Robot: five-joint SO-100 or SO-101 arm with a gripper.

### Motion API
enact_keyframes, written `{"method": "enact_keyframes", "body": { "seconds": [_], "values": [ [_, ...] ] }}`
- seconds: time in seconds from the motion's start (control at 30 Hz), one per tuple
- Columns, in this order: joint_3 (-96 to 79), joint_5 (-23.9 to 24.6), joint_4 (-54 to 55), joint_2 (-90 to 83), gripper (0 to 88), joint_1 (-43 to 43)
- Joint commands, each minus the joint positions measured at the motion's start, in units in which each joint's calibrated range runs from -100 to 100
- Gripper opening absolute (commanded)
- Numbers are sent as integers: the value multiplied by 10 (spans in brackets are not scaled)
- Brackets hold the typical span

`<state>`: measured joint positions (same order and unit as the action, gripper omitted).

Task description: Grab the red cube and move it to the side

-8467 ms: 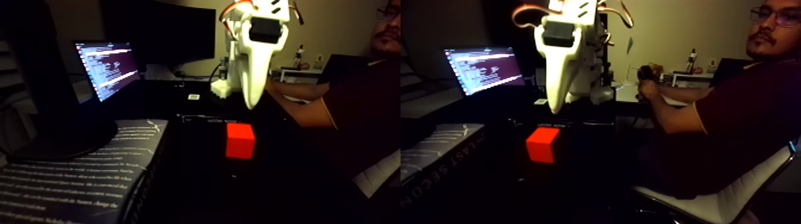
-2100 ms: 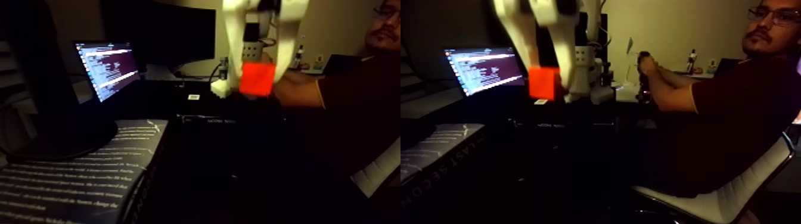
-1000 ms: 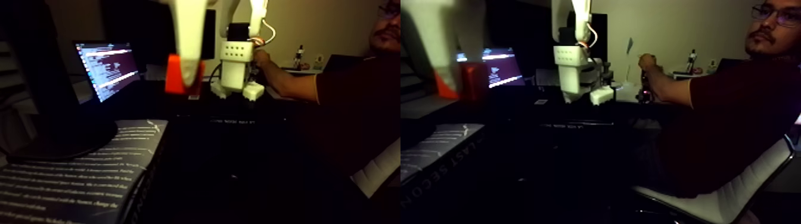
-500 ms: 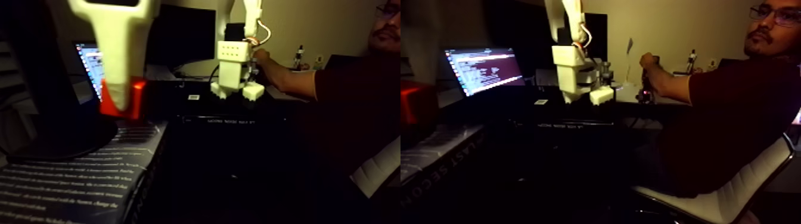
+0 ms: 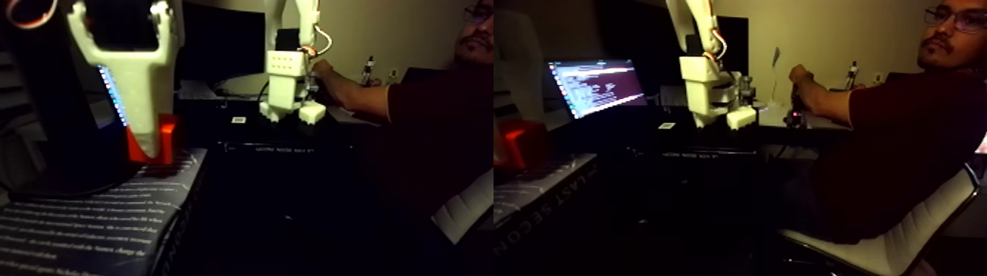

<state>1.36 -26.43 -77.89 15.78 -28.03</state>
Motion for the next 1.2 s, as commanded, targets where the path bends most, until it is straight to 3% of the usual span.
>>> {"method": "enact_keyframes", "body": {
  "seconds": [0.0, 0.67, 0.9, 1.17],
  "values": [
    [14, -4, 3, 4, 91, -10],
    [-24, -4, 43, 14, 96, -5],
    [-23, -26, 37, 10, 311, -4],
    [-15, -36, -4, 3, 313, -3]
  ]
}}
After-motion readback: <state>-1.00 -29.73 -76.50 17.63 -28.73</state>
